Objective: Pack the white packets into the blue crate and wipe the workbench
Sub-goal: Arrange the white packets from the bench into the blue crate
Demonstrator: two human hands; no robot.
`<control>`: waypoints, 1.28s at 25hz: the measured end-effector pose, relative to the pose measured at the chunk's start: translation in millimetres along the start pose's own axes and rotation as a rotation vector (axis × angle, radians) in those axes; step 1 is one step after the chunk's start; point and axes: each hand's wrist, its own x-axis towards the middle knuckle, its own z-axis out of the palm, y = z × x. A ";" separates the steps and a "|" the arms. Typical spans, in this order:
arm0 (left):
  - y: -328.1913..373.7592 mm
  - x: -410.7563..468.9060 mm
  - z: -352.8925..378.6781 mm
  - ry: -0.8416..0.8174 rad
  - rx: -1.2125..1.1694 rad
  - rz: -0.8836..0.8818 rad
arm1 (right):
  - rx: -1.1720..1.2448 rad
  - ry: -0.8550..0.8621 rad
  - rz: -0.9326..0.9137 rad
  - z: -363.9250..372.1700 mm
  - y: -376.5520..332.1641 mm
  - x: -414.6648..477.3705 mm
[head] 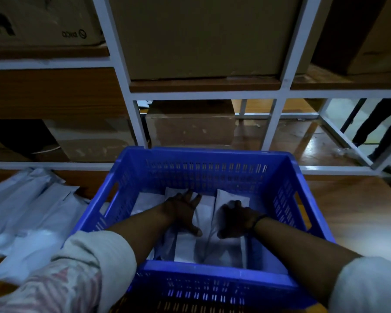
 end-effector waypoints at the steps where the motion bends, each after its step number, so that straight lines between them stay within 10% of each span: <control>1: 1.4 -1.4 0.7 0.013 -0.008 -0.008 | 0.005 0.032 -0.003 -1.2 -0.8 -1.3; 11: -37.6 -20.3 -10.8 0.004 0.031 -0.103 | -0.211 0.041 -0.386 1.0 -32.4 -19.5; 32: -30.8 -40.3 22.6 -0.109 0.257 0.018 | -0.266 0.023 -0.348 -8.3 -15.1 -13.0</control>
